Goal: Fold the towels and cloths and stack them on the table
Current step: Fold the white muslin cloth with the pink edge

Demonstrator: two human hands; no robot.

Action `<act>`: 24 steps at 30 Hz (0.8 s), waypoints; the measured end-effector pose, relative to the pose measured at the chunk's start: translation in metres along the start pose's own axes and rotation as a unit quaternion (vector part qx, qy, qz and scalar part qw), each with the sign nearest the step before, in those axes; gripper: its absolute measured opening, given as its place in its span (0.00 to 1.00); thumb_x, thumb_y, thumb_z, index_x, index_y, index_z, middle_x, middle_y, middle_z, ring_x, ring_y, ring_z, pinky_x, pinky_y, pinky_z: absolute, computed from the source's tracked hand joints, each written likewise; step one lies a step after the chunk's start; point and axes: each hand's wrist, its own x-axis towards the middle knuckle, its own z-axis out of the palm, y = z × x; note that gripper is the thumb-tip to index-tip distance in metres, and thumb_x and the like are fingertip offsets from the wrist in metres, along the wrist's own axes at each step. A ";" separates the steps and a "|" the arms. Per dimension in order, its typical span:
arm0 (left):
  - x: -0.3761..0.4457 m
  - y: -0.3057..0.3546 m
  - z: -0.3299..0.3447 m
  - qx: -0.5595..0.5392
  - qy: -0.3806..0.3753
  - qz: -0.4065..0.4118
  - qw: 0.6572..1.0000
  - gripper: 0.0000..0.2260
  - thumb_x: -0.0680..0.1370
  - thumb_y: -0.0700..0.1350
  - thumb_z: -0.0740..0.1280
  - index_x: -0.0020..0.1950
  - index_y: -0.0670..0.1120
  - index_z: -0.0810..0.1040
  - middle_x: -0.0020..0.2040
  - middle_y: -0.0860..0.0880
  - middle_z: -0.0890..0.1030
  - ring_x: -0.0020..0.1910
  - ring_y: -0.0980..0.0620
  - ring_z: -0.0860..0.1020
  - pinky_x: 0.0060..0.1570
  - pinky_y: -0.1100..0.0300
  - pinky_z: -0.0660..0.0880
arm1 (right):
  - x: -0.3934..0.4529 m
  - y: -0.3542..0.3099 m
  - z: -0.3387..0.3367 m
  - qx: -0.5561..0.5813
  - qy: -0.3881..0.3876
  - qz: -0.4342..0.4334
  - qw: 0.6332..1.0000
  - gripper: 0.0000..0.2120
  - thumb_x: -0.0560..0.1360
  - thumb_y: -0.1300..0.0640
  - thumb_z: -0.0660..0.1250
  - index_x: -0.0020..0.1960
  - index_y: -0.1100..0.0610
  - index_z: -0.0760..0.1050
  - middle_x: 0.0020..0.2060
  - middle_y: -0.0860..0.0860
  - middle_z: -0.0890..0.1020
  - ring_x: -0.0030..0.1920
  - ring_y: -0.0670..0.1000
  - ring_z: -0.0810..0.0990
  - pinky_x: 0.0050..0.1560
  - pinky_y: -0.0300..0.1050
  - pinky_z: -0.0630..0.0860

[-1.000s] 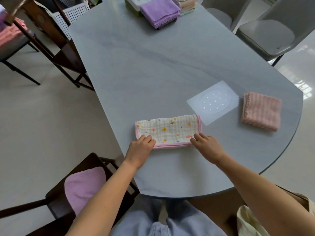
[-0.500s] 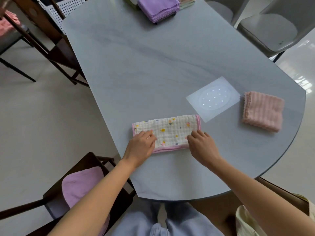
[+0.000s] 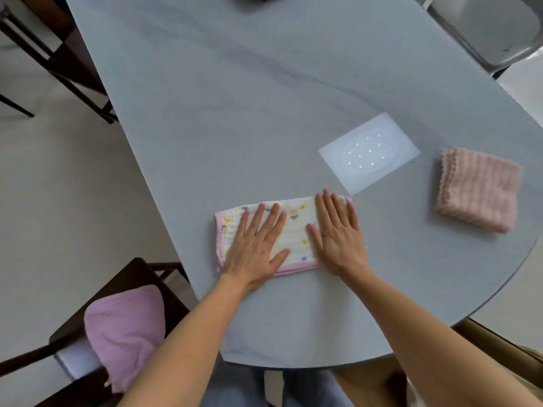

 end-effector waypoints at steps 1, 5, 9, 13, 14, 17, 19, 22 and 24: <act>0.003 -0.001 0.001 0.003 -0.008 -0.006 1.000 0.33 0.77 0.63 0.53 0.78 0.46 0.56 0.78 0.48 0.54 0.77 0.42 0.51 0.72 0.40 0.48 | 0.002 0.004 0.001 0.012 0.014 0.043 0.999 0.32 0.80 0.42 0.46 0.78 0.59 0.52 0.77 0.54 0.54 0.77 0.51 0.51 0.76 0.48 0.40; 0.002 0.003 0.001 0.007 -0.043 -0.023 0.999 0.37 0.74 0.69 0.51 0.78 0.52 0.56 0.79 0.48 0.55 0.77 0.38 0.52 0.69 0.33 0.49 | 0.000 0.006 -0.010 0.138 0.084 0.252 0.954 0.34 0.75 0.41 0.49 0.70 0.65 0.66 0.68 0.64 0.69 0.68 0.63 0.66 0.68 0.53 0.57; 0.011 0.003 -0.002 0.018 -0.059 -0.031 0.998 0.38 0.72 0.72 0.49 0.78 0.55 0.51 0.79 0.48 0.53 0.76 0.34 0.51 0.68 0.29 0.49 | 0.025 0.002 -0.027 0.205 0.069 0.362 0.907 0.18 0.76 0.45 0.62 0.48 0.61 0.74 0.47 0.57 0.79 0.52 0.61 0.75 0.54 0.53 0.69; 0.006 0.007 -0.002 0.021 -0.052 -0.029 0.998 0.38 0.72 0.73 0.48 0.78 0.56 0.50 0.79 0.48 0.52 0.76 0.34 0.51 0.67 0.29 0.50 | 0.029 -0.006 -0.037 0.337 0.093 0.379 0.856 0.09 0.74 0.53 0.66 0.45 0.57 0.68 0.37 0.48 0.73 0.42 0.53 0.73 0.41 0.44 0.66; 0.008 0.008 -0.003 0.022 -0.047 -0.027 0.998 0.39 0.72 0.73 0.48 0.78 0.55 0.50 0.79 0.48 0.53 0.76 0.34 0.51 0.67 0.29 0.50 | 0.030 -0.007 -0.040 0.350 0.097 0.369 0.856 0.08 0.75 0.54 0.66 0.45 0.57 0.68 0.35 0.46 0.72 0.40 0.51 0.73 0.40 0.43 0.64; 0.015 0.007 -0.007 0.030 -0.036 -0.030 0.998 0.39 0.71 0.73 0.49 0.78 0.55 0.52 0.79 0.48 0.54 0.76 0.34 0.52 0.67 0.29 0.49 | 0.036 -0.007 -0.041 0.355 0.122 0.327 0.867 0.05 0.77 0.55 0.64 0.45 0.57 0.73 0.37 0.49 0.78 0.40 0.51 0.75 0.40 0.43 0.67; 0.015 0.007 -0.007 0.033 -0.037 -0.027 0.998 0.39 0.71 0.73 0.50 0.78 0.55 0.54 0.79 0.48 0.54 0.76 0.34 0.52 0.68 0.29 0.48 | 0.034 -0.002 -0.034 0.336 0.147 0.302 0.880 0.05 0.77 0.58 0.63 0.44 0.59 0.74 0.41 0.52 0.79 0.42 0.54 0.76 0.41 0.43 0.66; 0.012 0.010 -0.002 0.031 -0.043 -0.022 0.998 0.39 0.71 0.73 0.50 0.78 0.55 0.56 0.79 0.48 0.54 0.76 0.34 0.52 0.68 0.29 0.48 | 0.023 0.005 -0.025 0.323 0.162 0.286 0.888 0.05 0.78 0.62 0.61 0.43 0.62 0.71 0.43 0.54 0.76 0.43 0.56 0.75 0.41 0.41 0.64; 0.011 0.011 -0.001 0.024 -0.054 -0.024 0.998 0.39 0.71 0.73 0.49 0.78 0.54 0.56 0.79 0.47 0.54 0.76 0.35 0.52 0.68 0.29 0.48 | 0.019 0.002 -0.023 0.304 0.156 0.299 0.891 0.04 0.79 0.61 0.59 0.47 0.61 0.71 0.49 0.55 0.75 0.47 0.58 0.75 0.44 0.44 0.66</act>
